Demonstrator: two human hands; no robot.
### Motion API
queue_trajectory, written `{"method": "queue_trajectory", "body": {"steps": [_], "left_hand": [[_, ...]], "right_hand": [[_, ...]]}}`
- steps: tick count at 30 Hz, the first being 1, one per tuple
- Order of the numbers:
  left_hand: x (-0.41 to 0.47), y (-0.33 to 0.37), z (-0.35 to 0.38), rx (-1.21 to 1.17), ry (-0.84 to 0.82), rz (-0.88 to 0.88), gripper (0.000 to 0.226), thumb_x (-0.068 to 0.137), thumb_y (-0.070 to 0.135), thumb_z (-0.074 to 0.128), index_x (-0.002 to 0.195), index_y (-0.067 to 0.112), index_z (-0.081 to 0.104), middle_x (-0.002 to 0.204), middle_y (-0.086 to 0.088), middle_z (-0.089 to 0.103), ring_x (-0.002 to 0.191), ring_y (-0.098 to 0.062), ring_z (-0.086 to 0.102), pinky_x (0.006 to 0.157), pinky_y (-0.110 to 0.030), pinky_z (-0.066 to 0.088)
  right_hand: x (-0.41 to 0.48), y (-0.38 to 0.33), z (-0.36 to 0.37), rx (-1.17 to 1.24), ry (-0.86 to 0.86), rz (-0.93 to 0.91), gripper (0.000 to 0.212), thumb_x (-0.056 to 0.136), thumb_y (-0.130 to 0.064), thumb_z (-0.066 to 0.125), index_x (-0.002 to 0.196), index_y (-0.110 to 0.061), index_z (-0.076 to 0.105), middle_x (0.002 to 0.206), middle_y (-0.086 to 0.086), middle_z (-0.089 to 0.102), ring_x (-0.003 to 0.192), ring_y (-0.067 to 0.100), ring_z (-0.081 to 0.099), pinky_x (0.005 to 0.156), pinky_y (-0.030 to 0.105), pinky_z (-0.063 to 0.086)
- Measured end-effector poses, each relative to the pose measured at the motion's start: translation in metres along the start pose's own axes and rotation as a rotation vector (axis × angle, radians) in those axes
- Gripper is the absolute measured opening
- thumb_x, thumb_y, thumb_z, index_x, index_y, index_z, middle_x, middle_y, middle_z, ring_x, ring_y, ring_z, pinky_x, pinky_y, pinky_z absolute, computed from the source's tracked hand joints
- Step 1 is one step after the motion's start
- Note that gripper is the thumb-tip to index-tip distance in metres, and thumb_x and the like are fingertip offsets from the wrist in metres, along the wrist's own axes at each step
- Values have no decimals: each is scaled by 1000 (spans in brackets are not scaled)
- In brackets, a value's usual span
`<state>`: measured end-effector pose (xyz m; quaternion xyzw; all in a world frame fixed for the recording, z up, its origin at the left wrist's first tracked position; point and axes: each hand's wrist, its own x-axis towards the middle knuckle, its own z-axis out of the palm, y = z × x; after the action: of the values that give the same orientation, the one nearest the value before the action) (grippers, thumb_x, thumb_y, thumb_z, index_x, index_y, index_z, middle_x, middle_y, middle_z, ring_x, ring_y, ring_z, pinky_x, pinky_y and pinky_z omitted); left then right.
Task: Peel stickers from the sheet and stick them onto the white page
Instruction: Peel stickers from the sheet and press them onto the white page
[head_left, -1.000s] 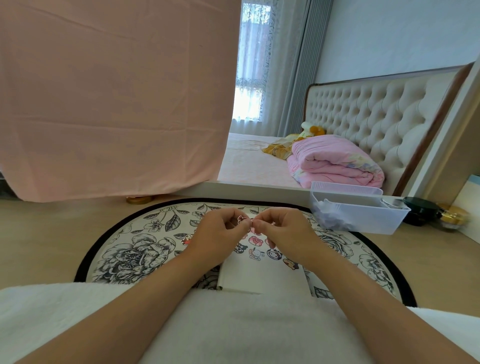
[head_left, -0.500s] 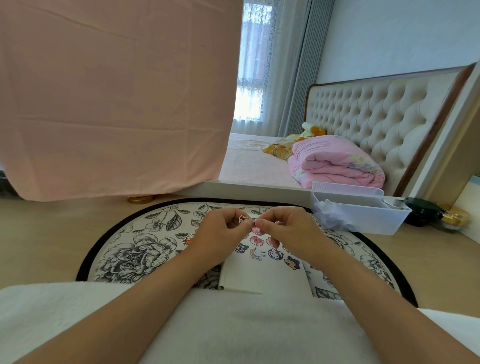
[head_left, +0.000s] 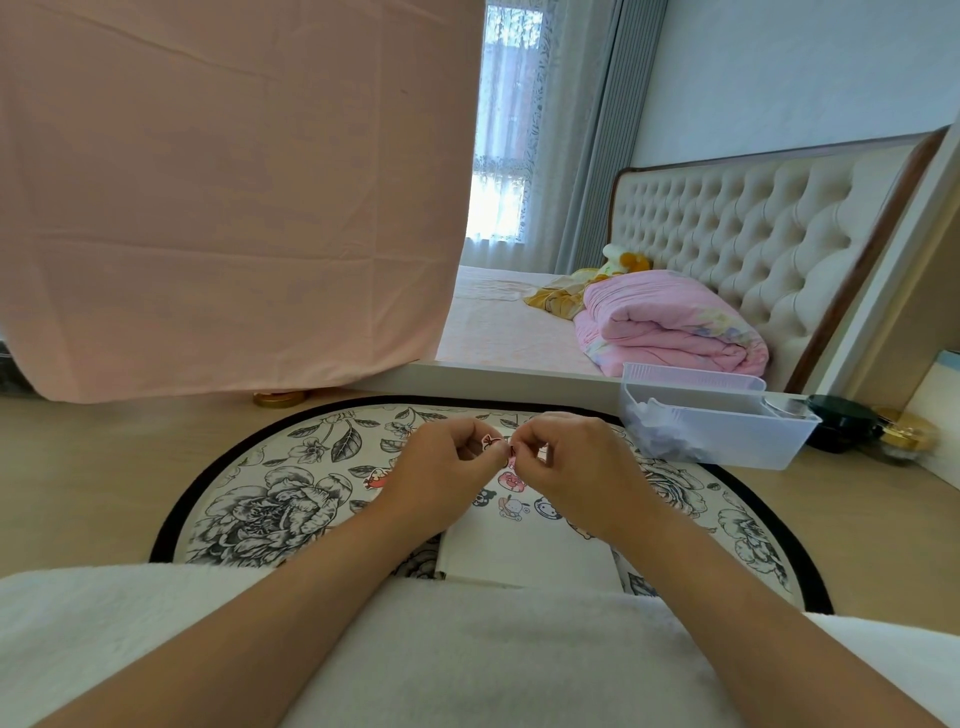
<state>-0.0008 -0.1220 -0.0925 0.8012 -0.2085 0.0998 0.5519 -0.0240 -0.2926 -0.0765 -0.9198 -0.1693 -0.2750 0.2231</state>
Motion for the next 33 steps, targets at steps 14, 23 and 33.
{"method": "queue_trajectory", "body": {"steps": [14, 23, 33], "left_hand": [[0, -4, -2, 122, 190, 68, 20, 85, 38, 75, 100, 37, 62, 91, 18, 63, 78, -5, 59, 65, -12, 44], [-3, 2, 2, 229, 136, 75, 12, 89, 44, 69, 89, 35, 76, 74, 23, 70, 71, 1, 65, 71, -33, 57], [0, 0, 4, 136, 97, -34, 14, 90, 31, 68, 77, 31, 69, 68, 9, 68, 62, -9, 61, 67, -39, 58]], "right_hand": [[4, -8, -5, 556, -84, 358, 22, 95, -18, 65, 76, -23, 74, 70, -1, 71, 47, 15, 54, 45, 26, 41], [4, -4, 1, 317, 0, 286, 16, 91, -27, 67, 79, -32, 76, 69, -17, 70, 54, 1, 58, 60, 30, 55], [3, -7, -1, 168, -6, 188, 18, 90, -29, 69, 75, -39, 70, 69, -21, 68, 61, -2, 59, 60, 19, 44]]}}
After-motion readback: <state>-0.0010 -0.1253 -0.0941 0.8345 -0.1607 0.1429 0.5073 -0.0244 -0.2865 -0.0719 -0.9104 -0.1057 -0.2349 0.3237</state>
